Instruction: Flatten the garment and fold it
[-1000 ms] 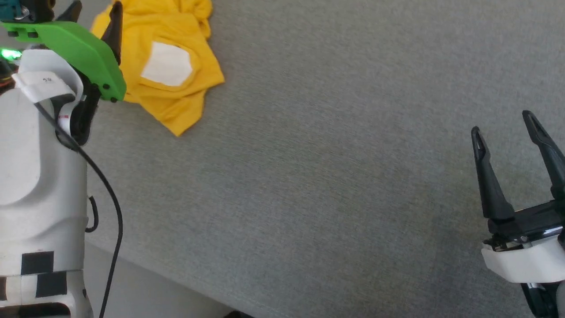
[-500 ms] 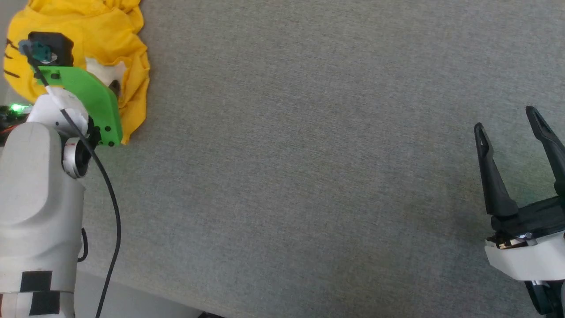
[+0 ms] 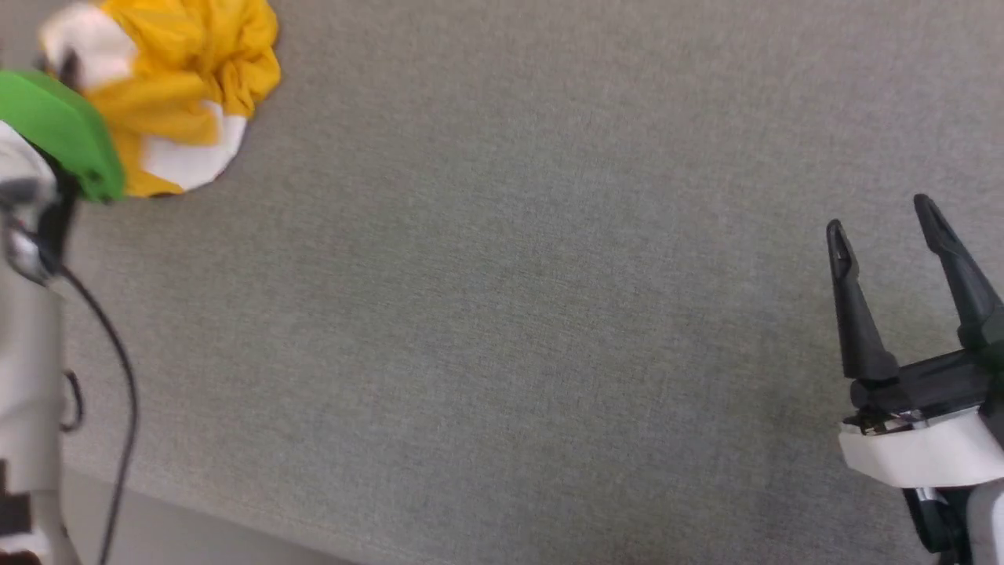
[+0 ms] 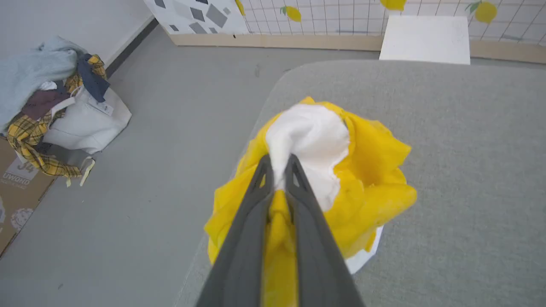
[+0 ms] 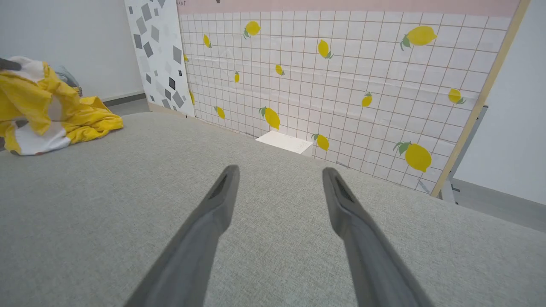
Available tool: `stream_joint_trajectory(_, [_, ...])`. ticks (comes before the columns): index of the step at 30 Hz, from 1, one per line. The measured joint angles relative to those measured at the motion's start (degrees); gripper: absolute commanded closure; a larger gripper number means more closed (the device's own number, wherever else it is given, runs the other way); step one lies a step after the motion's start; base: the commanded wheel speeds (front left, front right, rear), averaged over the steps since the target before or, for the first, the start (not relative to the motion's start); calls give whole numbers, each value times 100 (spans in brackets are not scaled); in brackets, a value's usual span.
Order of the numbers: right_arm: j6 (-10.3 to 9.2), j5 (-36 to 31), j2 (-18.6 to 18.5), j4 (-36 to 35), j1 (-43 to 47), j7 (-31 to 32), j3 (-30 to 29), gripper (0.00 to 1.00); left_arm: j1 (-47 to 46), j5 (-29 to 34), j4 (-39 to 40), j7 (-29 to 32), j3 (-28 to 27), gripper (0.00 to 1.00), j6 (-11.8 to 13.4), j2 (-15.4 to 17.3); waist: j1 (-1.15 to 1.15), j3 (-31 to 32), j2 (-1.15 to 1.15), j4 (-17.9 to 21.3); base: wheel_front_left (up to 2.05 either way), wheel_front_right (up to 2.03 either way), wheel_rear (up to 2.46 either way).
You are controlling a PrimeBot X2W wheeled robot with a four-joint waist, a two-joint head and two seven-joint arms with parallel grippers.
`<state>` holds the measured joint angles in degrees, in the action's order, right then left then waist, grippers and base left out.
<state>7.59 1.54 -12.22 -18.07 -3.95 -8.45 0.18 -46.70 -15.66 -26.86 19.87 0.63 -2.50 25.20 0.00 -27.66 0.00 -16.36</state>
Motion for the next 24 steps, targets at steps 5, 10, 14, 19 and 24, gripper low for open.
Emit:
stream_joint_trajectory(5, [0,-4,233,241,-8,-160,-89,0,-506,-7,270,-73,23,100,-156,205,0,400,0,5,0,0,0])
stream_joint_trajectory(10, [0,-57,535,487,12,-305,-225,0,-934,-16,556,25,144,100,-263,342,0,839,0,34,0,0,0])
stream_joint_trajectory(14, [0,-111,753,724,112,-431,-378,0,-1664,-89,953,132,386,100,-325,272,0,1402,0,107,0,0,0])
stream_joint_trajectory(19, [0,-120,861,847,165,-500,-493,0,-2347,-185,1188,269,700,100,-358,-110,0,1833,0,219,0,0,0])
stream_joint_trajectory(24, [0,-153,916,925,181,-530,-704,0,-2806,-394,1257,402,982,100,-358,-626,0,2136,0,409,0,0,0])
